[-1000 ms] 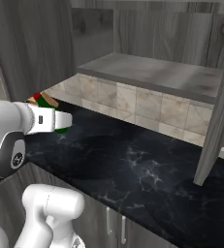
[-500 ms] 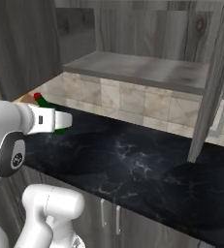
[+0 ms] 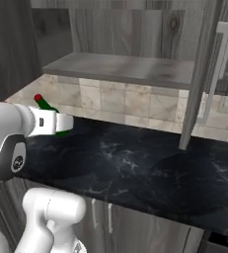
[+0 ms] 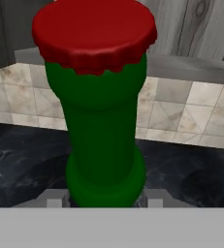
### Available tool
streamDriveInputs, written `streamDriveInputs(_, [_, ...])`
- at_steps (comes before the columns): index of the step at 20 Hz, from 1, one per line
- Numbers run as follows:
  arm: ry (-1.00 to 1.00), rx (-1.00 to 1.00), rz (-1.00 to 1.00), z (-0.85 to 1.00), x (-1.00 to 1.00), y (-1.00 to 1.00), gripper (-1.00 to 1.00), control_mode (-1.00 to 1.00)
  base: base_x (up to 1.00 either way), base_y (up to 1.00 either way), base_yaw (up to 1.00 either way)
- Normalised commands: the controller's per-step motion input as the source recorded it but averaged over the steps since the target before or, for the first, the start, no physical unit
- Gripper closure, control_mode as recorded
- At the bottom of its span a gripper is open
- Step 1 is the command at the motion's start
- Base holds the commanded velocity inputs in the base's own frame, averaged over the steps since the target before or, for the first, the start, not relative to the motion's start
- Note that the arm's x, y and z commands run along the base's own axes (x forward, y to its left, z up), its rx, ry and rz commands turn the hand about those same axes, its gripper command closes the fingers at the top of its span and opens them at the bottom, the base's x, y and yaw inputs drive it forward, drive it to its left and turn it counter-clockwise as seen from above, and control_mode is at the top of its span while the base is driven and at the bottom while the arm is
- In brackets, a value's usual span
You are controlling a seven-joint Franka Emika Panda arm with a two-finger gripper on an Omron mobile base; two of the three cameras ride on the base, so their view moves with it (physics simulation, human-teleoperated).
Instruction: Pick the beer, bottled water, can from the counter and place them in the open cabinet.
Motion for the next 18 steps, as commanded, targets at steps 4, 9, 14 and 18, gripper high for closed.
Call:
streamDriveInputs(4, [0.0, 0.0, 0.0, 0.0, 0.0, 0.0, 1.0, 1.0, 0.27, 0.02, -0.29])
streamDriveInputs(9, [0.0, 0.0, 0.0, 0.0, 0.0, 0.0, 1.0, 1.0, 0.48, 0.03, -0.18])
streamDriveInputs(14, [0.0, 0.0, 0.0, 0.0, 0.0, 0.0, 1.0, 1.0, 0.44, 0.0, -0.06])
streamDriveInputs(18, [0.0, 0.0, 0.0, 0.0, 0.0, 0.0, 1.0, 1.0, 0.09, 0.0, 0.0])
